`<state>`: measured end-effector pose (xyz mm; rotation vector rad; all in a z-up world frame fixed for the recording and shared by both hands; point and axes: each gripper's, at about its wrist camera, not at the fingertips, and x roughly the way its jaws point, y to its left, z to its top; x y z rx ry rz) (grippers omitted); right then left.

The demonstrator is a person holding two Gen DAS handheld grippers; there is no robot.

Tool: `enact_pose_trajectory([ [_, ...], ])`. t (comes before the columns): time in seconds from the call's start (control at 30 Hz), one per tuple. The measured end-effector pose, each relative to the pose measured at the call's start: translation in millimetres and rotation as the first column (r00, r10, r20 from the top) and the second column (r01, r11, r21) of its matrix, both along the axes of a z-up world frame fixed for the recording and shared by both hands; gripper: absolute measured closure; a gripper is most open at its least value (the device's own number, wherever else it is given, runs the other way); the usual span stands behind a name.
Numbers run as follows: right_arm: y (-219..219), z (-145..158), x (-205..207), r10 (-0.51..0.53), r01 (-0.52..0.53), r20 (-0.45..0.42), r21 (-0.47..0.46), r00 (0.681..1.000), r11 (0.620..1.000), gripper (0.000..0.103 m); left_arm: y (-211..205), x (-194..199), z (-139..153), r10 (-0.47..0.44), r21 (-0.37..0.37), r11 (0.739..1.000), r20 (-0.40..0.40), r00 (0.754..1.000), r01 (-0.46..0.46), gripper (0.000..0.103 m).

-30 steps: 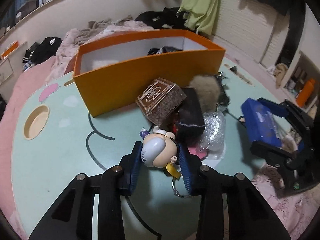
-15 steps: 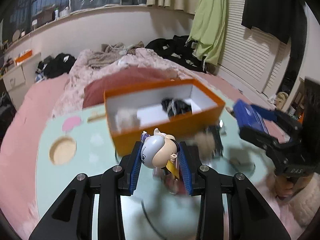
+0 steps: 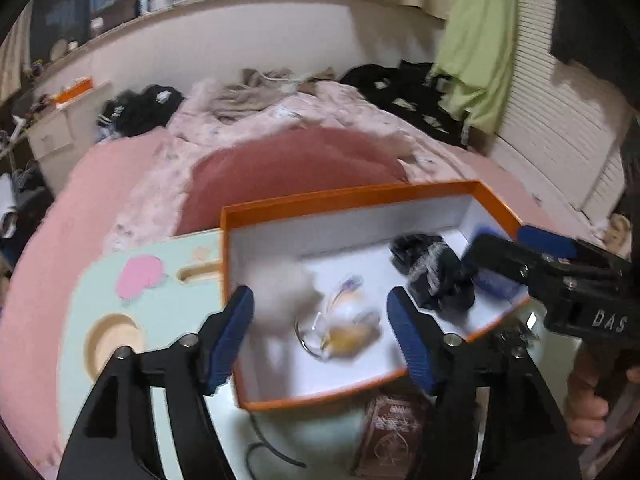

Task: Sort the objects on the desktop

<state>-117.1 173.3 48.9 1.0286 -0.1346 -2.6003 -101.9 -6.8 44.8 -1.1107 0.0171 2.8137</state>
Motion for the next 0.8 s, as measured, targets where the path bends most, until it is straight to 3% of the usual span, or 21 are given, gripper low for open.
enact_pose_trajectory([
  [0.1, -7, -1, 5, 0.019, -0.018, -0.012, 0.025, 1.0, 1.0, 0.004, 10, 7, -3, -0.002, -0.068, 0.998, -0.02, 1.0, 0.001, 0.03],
  [0.57, -19, -9, 33, 0.076, -0.07, -0.045, 0.115, 0.996, 0.991, 0.004, -1, 25, 0, -0.035, -0.04, 0.999, -0.025, 0.999, 0.034, 0.029],
  [0.63, -13, -6, 39, 0.07, -0.066, -0.05, 0.08, 0.996, 0.995, 0.004, -5, 30, 8, -0.041, -0.02, 0.999, -0.029, 0.999, 0.041, 0.029],
  [0.73, 7, 12, 59, 0.059, -0.065, -0.105, -0.058, 0.993, 0.996, 0.004, -12, 60, 29, -0.052, 0.007, 0.999, -0.109, 0.993, 0.053, 0.029],
  [0.8, 22, 24, 77, 0.051, -0.069, -0.133, -0.131, 0.99, 0.989, 0.004, -18, 81, 37, -0.037, 0.01, 0.999, -0.109, 0.993, 0.039, 0.02],
])
